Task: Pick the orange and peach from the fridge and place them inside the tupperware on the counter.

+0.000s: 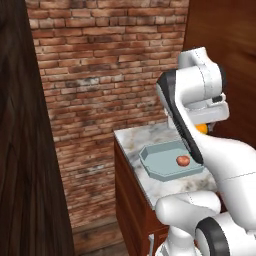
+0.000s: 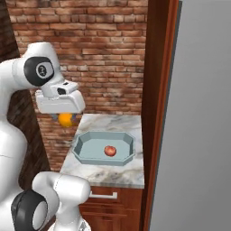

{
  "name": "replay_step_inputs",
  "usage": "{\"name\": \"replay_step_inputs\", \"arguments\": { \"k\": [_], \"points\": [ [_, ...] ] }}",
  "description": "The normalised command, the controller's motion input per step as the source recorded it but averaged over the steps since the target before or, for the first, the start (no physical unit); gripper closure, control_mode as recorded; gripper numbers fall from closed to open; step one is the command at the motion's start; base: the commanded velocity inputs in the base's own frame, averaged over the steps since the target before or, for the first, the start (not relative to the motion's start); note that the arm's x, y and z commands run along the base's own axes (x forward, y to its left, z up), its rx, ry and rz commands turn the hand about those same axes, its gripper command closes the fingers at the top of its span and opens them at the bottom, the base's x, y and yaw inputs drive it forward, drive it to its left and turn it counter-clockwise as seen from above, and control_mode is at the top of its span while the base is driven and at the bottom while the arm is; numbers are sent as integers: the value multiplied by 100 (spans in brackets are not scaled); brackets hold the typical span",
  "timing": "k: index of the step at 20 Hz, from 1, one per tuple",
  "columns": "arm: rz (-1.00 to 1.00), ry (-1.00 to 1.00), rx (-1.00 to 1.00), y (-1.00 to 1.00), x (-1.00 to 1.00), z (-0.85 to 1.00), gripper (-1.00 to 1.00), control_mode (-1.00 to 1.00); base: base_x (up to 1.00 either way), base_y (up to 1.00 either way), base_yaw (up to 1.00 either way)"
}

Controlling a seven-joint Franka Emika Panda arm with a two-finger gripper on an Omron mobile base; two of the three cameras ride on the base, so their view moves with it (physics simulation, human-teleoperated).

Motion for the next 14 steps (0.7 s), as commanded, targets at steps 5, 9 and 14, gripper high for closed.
{"name": "replay_step_inputs", "arguments": {
  "k": [5,9,14],
  "points": [
    [0,9,0,0,30,-51,100,-100,0,0,0],
    [0,8,1,0,36,-42,100,-100,0,0,0],
    [0,12,1,0,46,-39,100,-100,0,0,0]
  ]
}}
